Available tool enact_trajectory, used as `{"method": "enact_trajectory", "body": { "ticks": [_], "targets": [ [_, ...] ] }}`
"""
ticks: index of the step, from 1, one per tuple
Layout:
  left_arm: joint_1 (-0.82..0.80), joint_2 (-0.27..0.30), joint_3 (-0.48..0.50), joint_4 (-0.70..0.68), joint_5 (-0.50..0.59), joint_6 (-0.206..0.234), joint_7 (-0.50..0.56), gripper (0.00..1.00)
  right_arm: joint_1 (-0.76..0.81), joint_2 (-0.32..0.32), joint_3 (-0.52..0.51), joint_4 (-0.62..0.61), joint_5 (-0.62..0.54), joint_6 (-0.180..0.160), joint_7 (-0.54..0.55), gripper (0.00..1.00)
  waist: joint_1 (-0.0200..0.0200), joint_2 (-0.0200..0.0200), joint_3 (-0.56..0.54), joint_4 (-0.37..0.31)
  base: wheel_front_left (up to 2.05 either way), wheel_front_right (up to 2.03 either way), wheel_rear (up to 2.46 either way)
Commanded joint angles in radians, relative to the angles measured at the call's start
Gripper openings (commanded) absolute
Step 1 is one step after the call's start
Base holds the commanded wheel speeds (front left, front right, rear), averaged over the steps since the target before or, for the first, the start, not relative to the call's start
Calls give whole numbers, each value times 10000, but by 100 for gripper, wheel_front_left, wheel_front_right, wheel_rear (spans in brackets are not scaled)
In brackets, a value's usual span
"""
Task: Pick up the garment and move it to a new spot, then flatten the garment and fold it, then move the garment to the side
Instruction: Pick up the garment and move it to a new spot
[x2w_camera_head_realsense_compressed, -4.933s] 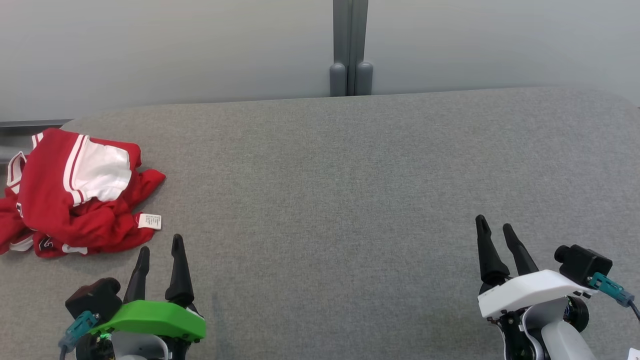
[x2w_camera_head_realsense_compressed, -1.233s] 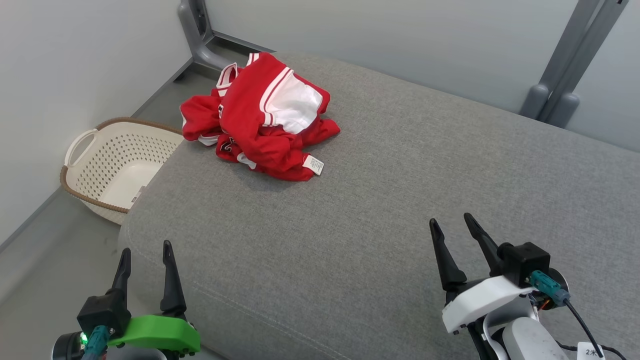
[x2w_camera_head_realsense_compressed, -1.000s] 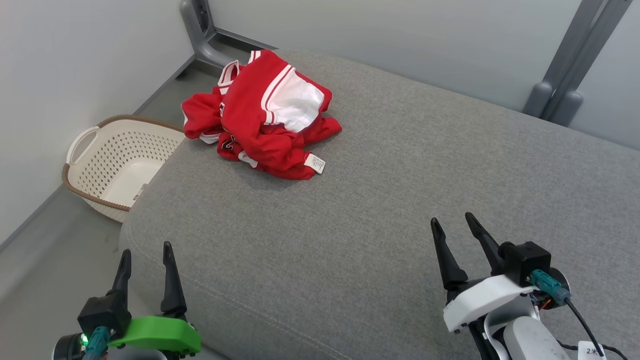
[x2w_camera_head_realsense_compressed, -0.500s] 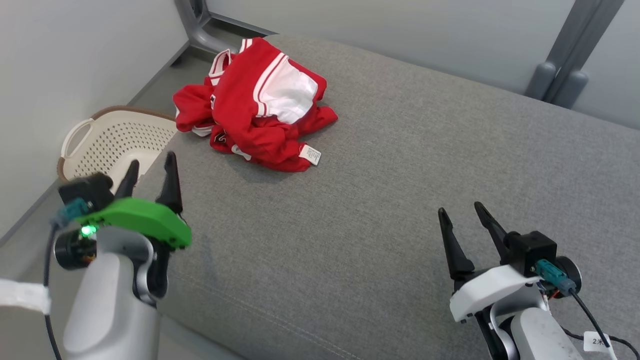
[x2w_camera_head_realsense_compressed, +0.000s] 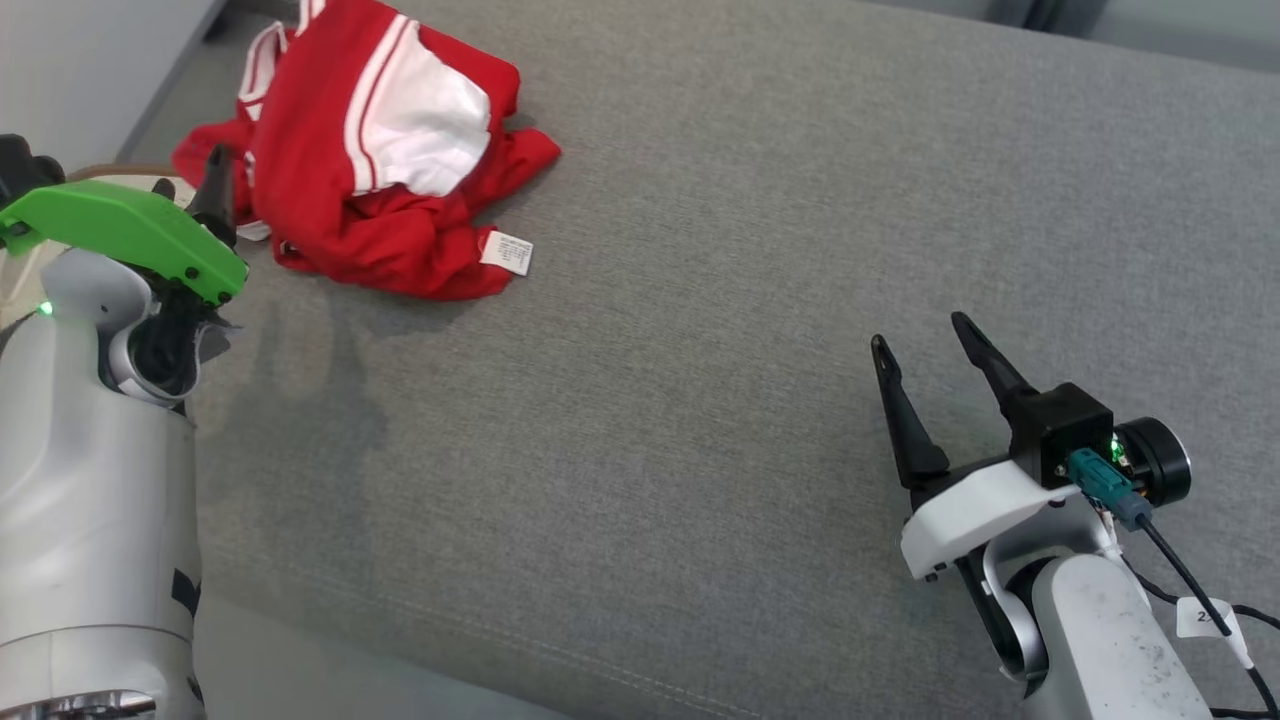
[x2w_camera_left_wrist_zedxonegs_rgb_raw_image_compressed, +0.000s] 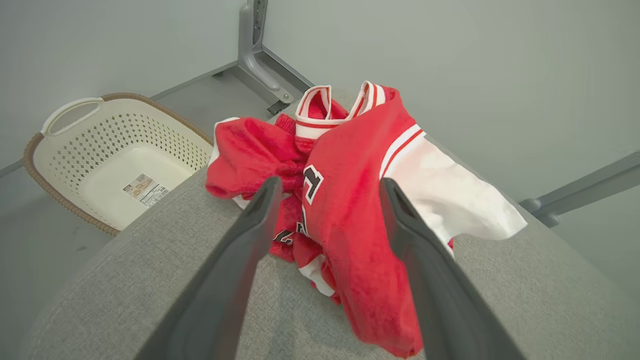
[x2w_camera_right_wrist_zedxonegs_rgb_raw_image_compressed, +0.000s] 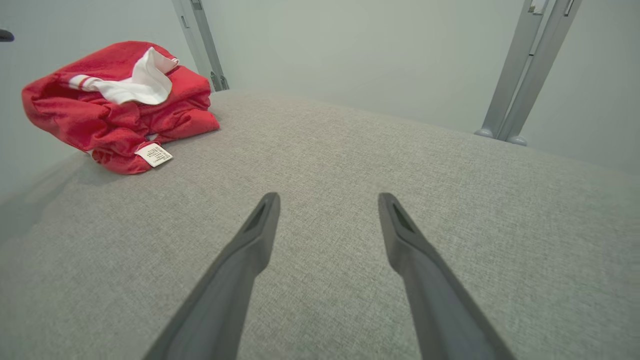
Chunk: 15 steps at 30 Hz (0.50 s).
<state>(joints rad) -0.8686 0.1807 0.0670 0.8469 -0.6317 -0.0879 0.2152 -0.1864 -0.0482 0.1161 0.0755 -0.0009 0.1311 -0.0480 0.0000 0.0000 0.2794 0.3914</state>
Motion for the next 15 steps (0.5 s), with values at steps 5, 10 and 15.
{"method": "enact_trajectory", "body": {
  "ticks": [5, 10, 15],
  "targets": [
    [-582, 347, -153, 754, 85, -14, 228, 100, 91, -38, -108, -439, -168, -6, 158, 100, 0, 0, 1294, -1232, 0, 0, 0],
    [-729, 429, -284, 1456, 185, 216, 457, 100, 188, -35, -130, -579, -143, -6, 157, 100, 0, 0, 1299, -1359, 0, 0, 0],
    [-767, 464, -512, 1945, 321, 247, 708, 0, 223, -35, -38, -432, 86, -6, 79, 100, 0, 0, 1067, -1452, 0, 0, 0]
  ]
}}
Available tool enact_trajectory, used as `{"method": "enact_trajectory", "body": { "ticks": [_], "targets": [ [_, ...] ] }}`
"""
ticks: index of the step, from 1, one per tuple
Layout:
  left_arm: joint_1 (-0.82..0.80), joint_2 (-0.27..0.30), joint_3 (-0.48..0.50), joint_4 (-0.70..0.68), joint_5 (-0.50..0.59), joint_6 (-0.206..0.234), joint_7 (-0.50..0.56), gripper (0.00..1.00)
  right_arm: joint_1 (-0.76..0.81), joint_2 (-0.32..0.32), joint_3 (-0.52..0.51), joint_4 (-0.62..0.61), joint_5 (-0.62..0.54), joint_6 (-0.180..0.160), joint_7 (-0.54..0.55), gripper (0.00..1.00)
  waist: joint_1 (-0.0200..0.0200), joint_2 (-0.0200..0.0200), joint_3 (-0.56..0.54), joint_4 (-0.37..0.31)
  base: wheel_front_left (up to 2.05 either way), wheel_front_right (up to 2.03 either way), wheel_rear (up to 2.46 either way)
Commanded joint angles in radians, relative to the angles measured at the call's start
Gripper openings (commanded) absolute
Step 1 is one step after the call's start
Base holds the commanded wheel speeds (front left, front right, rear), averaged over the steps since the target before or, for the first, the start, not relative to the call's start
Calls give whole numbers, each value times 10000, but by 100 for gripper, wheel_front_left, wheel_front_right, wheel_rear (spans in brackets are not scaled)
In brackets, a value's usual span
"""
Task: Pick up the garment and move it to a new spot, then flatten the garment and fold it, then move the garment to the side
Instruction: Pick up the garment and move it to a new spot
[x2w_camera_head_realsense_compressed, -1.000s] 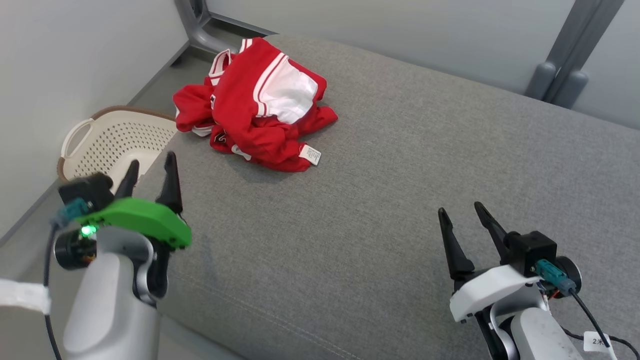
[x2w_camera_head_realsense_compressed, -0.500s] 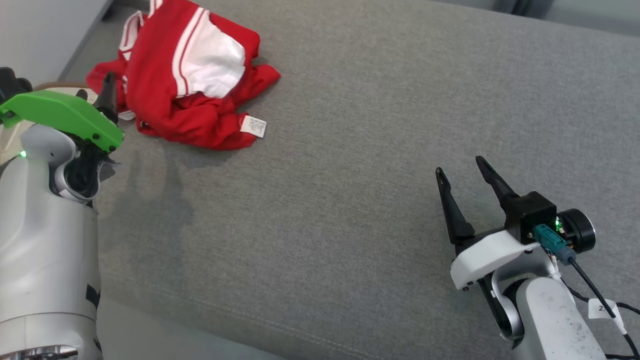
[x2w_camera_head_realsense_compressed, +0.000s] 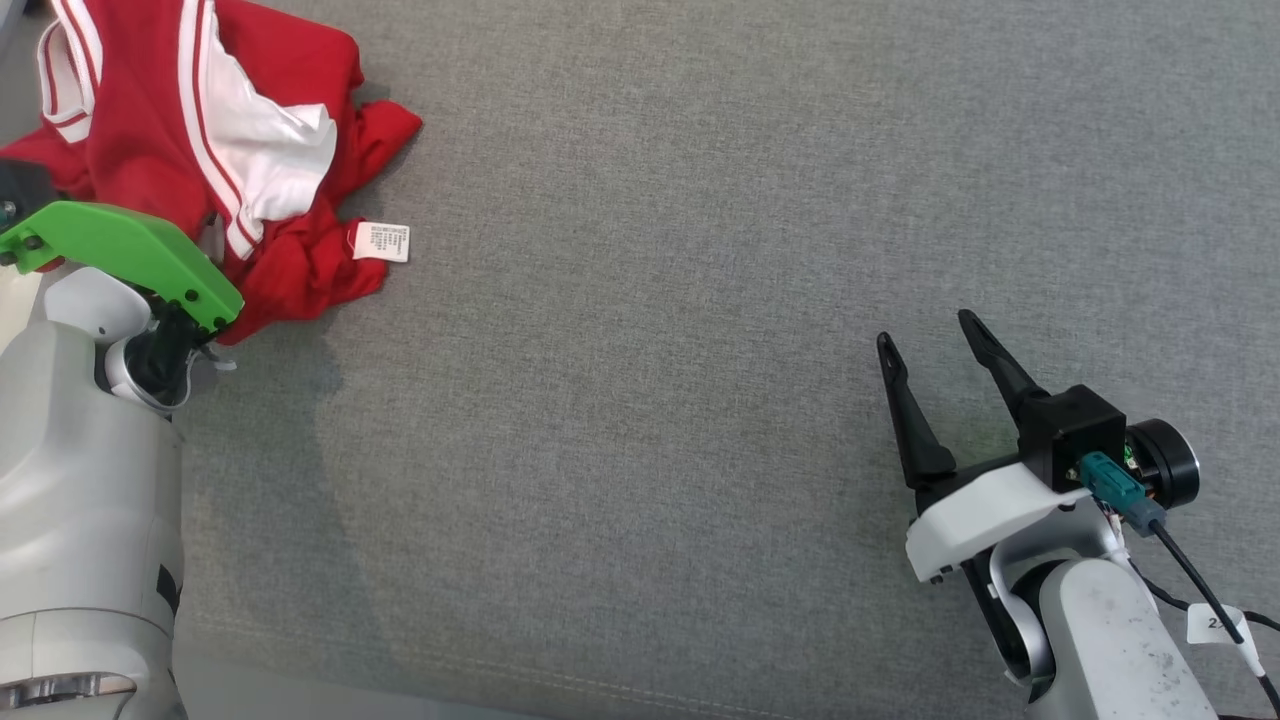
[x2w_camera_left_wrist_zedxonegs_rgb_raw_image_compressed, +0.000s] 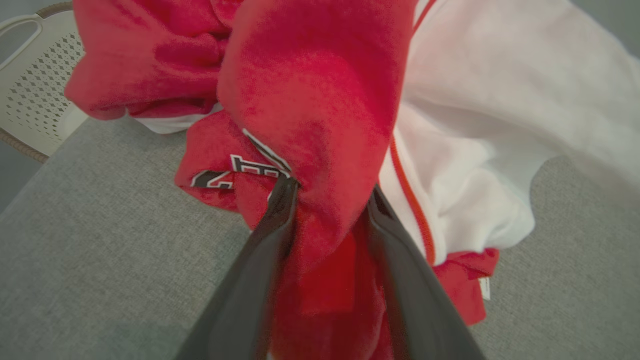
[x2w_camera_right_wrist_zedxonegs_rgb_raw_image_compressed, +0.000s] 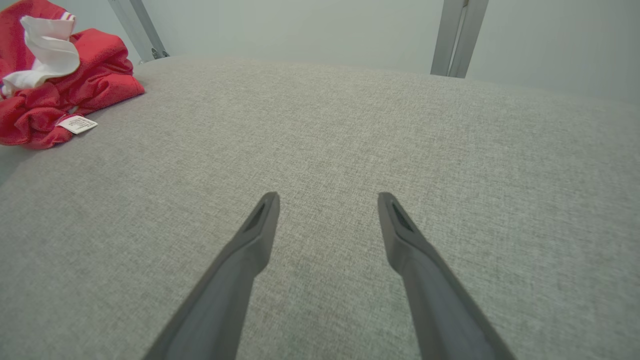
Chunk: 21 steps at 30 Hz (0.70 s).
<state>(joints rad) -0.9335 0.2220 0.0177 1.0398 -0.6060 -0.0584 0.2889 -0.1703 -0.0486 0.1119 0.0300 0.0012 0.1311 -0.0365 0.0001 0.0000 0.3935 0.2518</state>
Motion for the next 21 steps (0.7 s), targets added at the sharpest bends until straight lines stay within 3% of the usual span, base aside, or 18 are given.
{"method": "enact_trajectory", "body": {
  "ticks": [1, 13, 21],
  "targets": [
    [-171, 98, -48, 6, 95, -103, -157, 0, 65, -30, 9, 66, 99, -6, -85, 100, -1, 0, -151, -64, 0, 0, 0],
    [-1067, 23, -900, -1307, 834, -509, -2247, 0, 125, -30, 346, 1034, 1031, -6, -833, 100, -1, 0, -1961, -456, 0, 0, 0],
    [-1609, -580, -1891, -2796, 909, -675, -2010, 0, 303, -32, 463, 1693, 1656, -6, -1354, 100, -1, 0, -3140, -1609, 0, 0, 0]
  ]
}}
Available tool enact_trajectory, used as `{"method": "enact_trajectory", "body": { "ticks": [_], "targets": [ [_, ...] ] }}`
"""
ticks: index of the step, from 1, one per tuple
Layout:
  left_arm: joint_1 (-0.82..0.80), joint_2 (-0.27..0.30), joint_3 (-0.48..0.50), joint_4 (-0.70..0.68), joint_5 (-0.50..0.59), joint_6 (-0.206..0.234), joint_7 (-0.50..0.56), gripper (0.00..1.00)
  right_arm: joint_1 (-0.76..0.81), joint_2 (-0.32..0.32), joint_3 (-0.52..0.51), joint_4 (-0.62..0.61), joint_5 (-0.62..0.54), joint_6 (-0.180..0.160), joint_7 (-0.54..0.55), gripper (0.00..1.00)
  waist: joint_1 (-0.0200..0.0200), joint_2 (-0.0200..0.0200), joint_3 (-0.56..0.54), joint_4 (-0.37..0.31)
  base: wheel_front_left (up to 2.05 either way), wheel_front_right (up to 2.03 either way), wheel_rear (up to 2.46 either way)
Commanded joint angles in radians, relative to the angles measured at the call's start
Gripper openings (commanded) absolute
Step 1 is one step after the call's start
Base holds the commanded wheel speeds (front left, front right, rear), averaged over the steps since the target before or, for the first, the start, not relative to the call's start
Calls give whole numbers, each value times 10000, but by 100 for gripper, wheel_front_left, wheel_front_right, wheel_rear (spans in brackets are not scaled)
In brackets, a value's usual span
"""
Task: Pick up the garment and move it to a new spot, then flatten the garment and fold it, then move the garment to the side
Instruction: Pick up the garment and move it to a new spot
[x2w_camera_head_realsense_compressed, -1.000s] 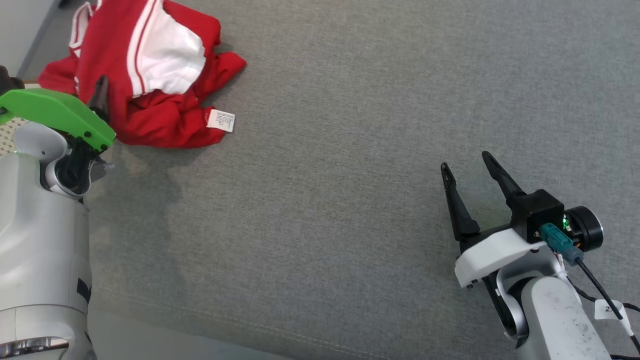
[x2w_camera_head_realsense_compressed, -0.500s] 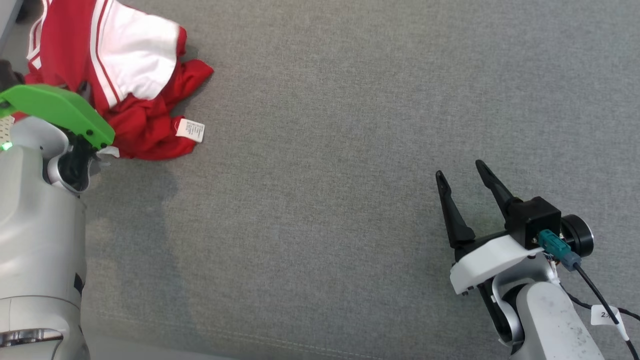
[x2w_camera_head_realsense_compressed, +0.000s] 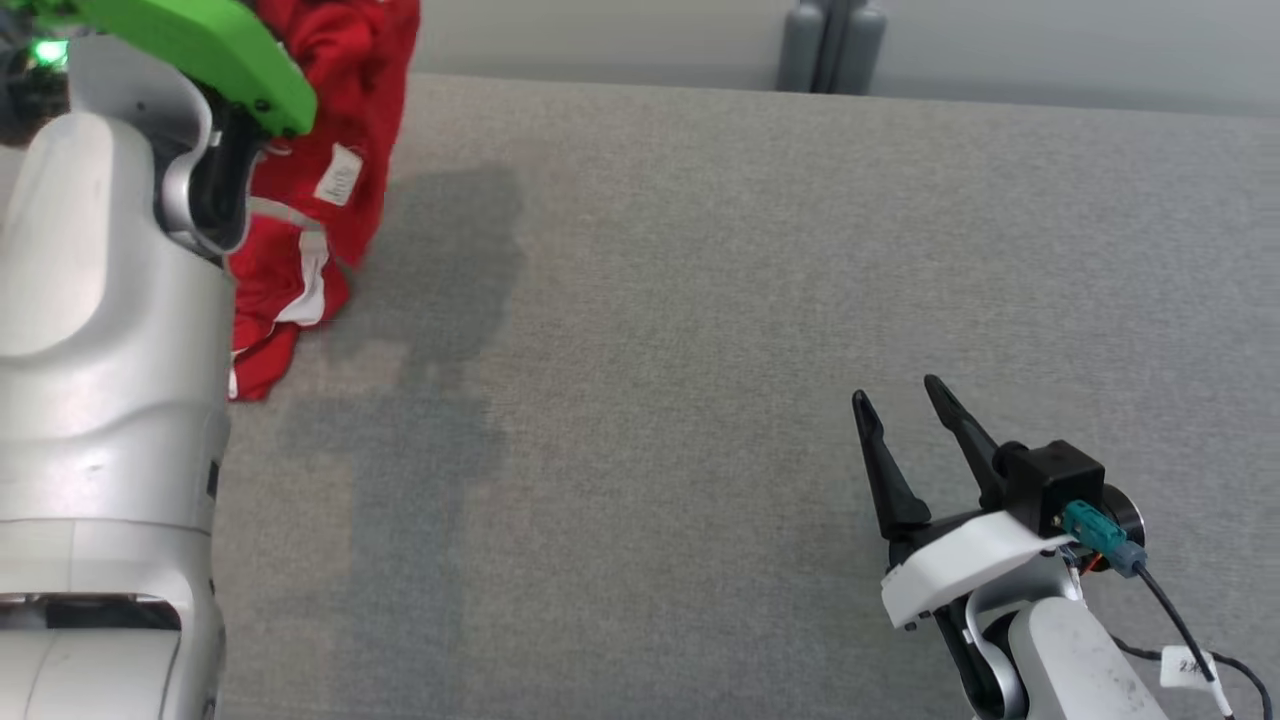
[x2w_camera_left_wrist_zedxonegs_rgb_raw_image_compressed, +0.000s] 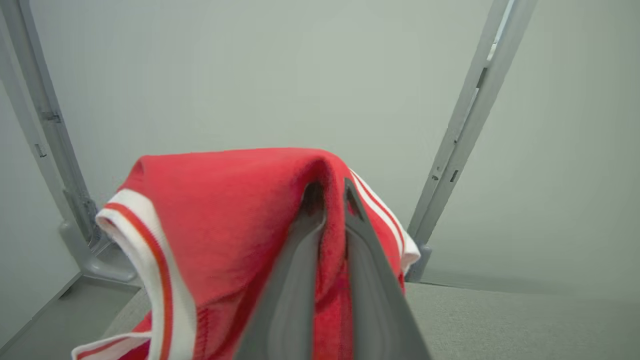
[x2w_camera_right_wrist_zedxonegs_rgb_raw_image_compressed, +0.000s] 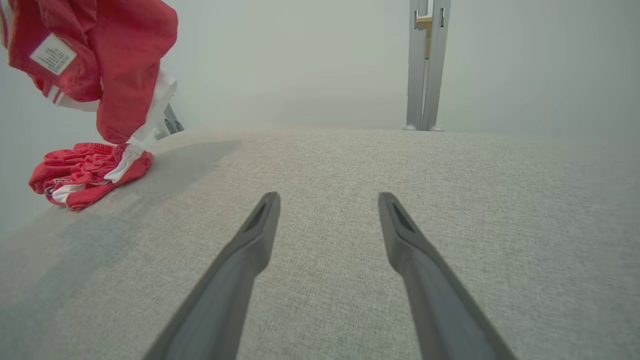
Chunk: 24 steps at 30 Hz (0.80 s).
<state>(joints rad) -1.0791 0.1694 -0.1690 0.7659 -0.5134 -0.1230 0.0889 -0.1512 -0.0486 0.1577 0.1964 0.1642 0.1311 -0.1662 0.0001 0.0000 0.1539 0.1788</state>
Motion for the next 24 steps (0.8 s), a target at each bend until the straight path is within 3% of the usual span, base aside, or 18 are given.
{"method": "enact_trajectory", "body": {
  "ticks": [1, 14, 24],
  "targets": [
    [-170, -164, -153, -278, -48, -42, 41, 0, 127, -33, -5, 64, 68, -6, -84, 100, -1, 0, -794, -1028, 0, 0, 0],
    [764, -1020, -2463, -3054, -561, -77, 1340, 0, -140, -22, -98, 142, 338, -6, -329, 100, -1, 0, -287, -3498, 0, 0, 0],
    [2461, -790, -4263, -2142, 137, -68, 1742, 0, -377, -19, -82, 316, 619, -6, -657, 100, -1, 0, 505, -4302, 0, 0, 0]
  ]
}}
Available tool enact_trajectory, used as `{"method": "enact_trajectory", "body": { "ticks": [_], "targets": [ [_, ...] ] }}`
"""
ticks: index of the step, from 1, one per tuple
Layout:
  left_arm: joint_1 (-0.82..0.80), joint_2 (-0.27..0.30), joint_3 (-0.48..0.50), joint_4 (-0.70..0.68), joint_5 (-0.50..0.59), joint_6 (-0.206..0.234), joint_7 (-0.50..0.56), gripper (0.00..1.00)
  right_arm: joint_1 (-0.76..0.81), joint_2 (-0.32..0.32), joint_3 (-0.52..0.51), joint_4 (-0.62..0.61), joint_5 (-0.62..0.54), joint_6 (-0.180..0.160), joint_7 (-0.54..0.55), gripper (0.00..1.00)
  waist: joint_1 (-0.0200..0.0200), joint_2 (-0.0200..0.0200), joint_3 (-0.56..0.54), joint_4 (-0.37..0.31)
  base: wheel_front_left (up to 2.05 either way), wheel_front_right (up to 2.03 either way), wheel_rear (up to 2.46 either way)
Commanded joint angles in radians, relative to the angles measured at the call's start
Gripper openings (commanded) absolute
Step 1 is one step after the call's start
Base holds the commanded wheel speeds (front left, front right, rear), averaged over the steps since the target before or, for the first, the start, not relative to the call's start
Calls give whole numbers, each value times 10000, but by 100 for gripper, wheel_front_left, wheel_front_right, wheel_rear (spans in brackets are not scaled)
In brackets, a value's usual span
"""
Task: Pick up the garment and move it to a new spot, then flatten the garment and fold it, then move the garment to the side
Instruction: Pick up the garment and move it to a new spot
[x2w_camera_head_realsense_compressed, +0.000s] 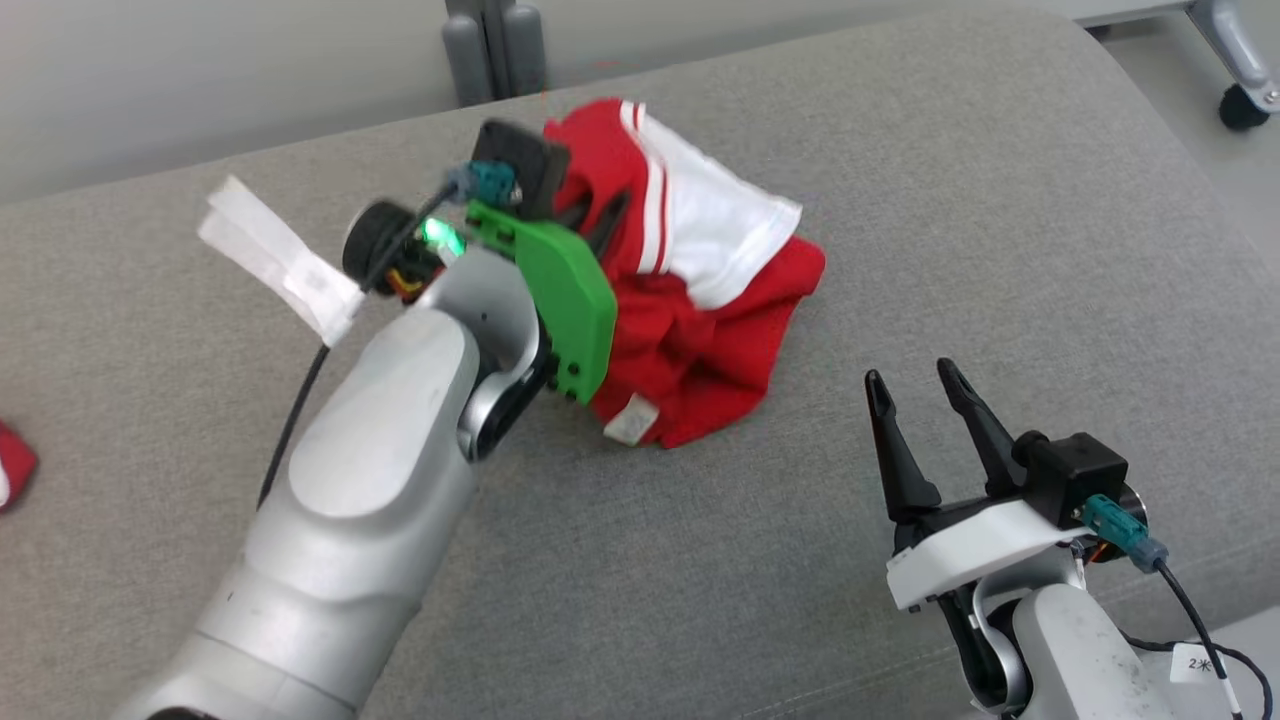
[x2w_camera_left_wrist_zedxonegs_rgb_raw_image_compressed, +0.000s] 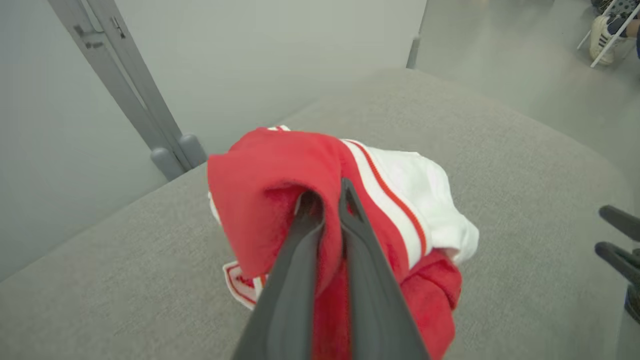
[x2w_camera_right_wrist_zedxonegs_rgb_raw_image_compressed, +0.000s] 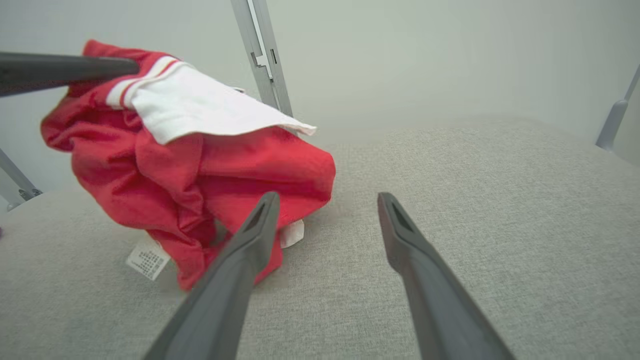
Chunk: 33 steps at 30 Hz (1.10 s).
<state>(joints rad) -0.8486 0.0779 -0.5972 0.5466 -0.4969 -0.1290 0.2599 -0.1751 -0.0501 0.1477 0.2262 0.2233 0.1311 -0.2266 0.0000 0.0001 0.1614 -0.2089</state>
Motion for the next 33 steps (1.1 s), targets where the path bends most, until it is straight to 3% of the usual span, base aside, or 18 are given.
{"method": "enact_trajectory", "body": {
  "ticks": [1, 3, 5, 14, 21, 27, 33],
  "targets": [
    [421, 140, -131, 309, -32, -9, 86, 0, -131, -4, 13, 51, 34, -6, -80, 100, 0, -1, 448, -430, 0, 0, 0],
    [638, 198, -368, 645, 138, -10, -67, 0, -140, -6, -22, 97, 33, -6, -126, 100, 0, -1, 462, -390, 0, 0, 0],
    [953, 176, -456, 1004, 101, -10, -300, 100, -194, -6, -2, 135, -11, -6, -142, 100, 0, -1, 426, -290, 0, 0, 0],
    [2020, 65, 259, 1063, -633, 72, -2795, 100, 69, -12, -25, 377, -63, -6, -123, 100, 0, -1, -266, 575, 0, 0, 0],
    [3370, 565, 1125, 351, -1154, 107, -4786, 100, 363, -13, -204, 325, -180, -6, 39, 100, 0, -1, -896, 1374, 0, 0, 0],
    [4598, 1126, 2175, -581, -940, 493, -5258, 100, 596, -12, -384, 158, -157, -6, 193, 100, 0, -1, -1202, 1950, 0, 0, 0],
    [6154, 1069, 3710, -2106, -242, 733, -5238, 100, 779, -13, -612, 53, -203, -6, 288, 100, 0, -1, -1433, 2330, 0, 0, 0]
  ]
}}
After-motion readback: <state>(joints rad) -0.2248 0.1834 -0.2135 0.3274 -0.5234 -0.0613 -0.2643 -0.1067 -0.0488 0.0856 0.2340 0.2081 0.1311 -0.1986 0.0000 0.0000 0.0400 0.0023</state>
